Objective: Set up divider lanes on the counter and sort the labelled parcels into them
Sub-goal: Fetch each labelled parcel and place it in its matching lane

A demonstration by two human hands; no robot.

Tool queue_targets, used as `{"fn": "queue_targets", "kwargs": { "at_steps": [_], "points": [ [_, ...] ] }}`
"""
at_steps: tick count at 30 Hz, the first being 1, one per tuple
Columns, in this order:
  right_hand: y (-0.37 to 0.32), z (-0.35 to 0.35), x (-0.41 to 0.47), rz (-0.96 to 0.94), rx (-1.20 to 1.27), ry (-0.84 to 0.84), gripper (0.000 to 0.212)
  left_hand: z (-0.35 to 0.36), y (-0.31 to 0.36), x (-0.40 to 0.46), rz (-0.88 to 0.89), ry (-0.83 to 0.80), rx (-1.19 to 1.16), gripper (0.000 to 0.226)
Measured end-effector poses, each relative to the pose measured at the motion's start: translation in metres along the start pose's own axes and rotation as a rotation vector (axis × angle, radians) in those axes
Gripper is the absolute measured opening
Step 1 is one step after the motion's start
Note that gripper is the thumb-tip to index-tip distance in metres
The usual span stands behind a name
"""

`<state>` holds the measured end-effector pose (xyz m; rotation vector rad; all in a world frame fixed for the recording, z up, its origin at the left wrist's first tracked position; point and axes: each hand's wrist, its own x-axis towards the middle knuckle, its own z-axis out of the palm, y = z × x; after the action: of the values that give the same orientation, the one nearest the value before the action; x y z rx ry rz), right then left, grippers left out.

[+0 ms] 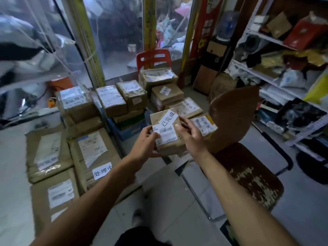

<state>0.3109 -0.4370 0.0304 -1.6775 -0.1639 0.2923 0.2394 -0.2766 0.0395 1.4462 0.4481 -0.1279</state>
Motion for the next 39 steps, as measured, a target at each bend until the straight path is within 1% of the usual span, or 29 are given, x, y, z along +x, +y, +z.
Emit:
{"fn": "queue_targets", "kwargs": {
  "at_steps": [2, 6, 7, 9, 10, 11, 12, 15, 17, 18, 20, 21, 22, 24, 25, 27, 29, 32, 34, 36, 37, 38, 39],
  "points": [
    [0.009, 0.015, 0.023, -0.020, -0.086, -0.087, 0.050, -0.008, -0.002, 0.010, -0.030, 0.077, 0.001, 0.042],
    [0.027, 0.042, 0.046, -0.010, -0.240, -0.247, 0.055, -0.019, -0.014, 0.029, -0.117, 0.244, 0.045, 0.040],
    [0.033, 0.047, 0.050, -0.003, -0.257, -0.274, 0.054, -0.020, -0.017, 0.034, -0.148, 0.263, 0.036, 0.037],
    [0.046, 0.052, 0.058, 0.039, -0.237, -0.288, 0.052, -0.021, -0.022, 0.041, -0.190, 0.293, 0.063, 0.017],
    [0.050, 0.053, 0.063, 0.061, -0.213, -0.295, 0.051, -0.022, -0.024, 0.044, -0.201, 0.303, 0.080, 0.011],
    [0.054, 0.055, 0.069, 0.078, -0.191, -0.306, 0.049, -0.025, -0.025, 0.049, -0.203, 0.322, 0.094, 0.011],
    [0.057, 0.054, 0.073, 0.099, -0.170, -0.310, 0.048, -0.027, -0.027, 0.051, -0.197, 0.322, 0.120, 0.011],
    [0.066, 0.059, 0.085, 0.167, -0.103, -0.387, 0.042, -0.037, -0.034, 0.056, -0.177, 0.333, 0.217, 0.044],
    [0.070, 0.068, 0.090, 0.200, -0.096, -0.401, 0.039, -0.039, -0.035, 0.056, -0.163, 0.361, 0.273, 0.051],
    [0.073, 0.072, 0.093, 0.218, -0.103, -0.408, 0.041, -0.039, -0.036, 0.057, -0.162, 0.378, 0.287, 0.052],
    [0.085, 0.082, 0.097, 0.235, -0.139, -0.436, 0.059, -0.038, -0.036, 0.059, -0.186, 0.420, 0.287, 0.049],
    [0.093, 0.086, 0.099, 0.242, -0.156, -0.456, 0.065, -0.038, -0.036, 0.060, -0.198, 0.448, 0.301, 0.047],
    [0.099, 0.091, 0.100, 0.251, -0.173, -0.470, 0.062, -0.039, -0.036, 0.060, -0.214, 0.484, 0.344, 0.045],
    [0.111, 0.101, 0.101, 0.233, -0.220, -0.526, 0.051, -0.038, -0.035, 0.057, -0.241, 0.550, 0.464, 0.047],
    [0.118, 0.106, 0.102, 0.209, -0.281, -0.559, 0.053, -0.036, -0.033, 0.051, -0.223, 0.578, 0.487, 0.047],
    [0.130, 0.117, 0.103, 0.159, -0.454, -0.602, 0.064, -0.031, -0.030, 0.037, -0.153, 0.623, 0.494, 0.043],
    [0.143, 0.128, 0.103, 0.170, -0.464, -0.557, 0.073, -0.030, -0.029, 0.020, -0.112, 0.683, 0.485, 0.035],
    [0.150, 0.139, 0.103, 0.195, -0.438, -0.523, 0.076, -0.029, -0.029, -0.001, -0.125, 0.769, 0.467, 0.029],
    [0.149, 0.138, 0.102, 0.199, -0.447, -0.504, 0.076, -0.027, -0.030, -0.009, -0.120, 0.790, 0.459, 0.028],
    [0.143, 0.131, 0.097, 0.130, -0.537, -0.448, 0.072, -0.024, -0.029, -0.015, -0.092, 0.806, 0.437, 0.025],
    [0.138, 0.127, 0.095, 0.080, -0.550, -0.409, 0.067, -0.022, -0.029, -0.019, -0.071, 0.817, 0.409, 0.023],
    [0.129, 0.122, 0.091, 0.042, -0.516, -0.379, 0.059, -0.021, -0.029, -0.022, -0.047, 0.830, 0.381, 0.021],
    [0.119, 0.119, 0.086, 0.022, -0.427, -0.362, 0.052, -0.021, -0.027, -0.026, -0.022, 0.841, 0.365, 0.020]
  ]
}}
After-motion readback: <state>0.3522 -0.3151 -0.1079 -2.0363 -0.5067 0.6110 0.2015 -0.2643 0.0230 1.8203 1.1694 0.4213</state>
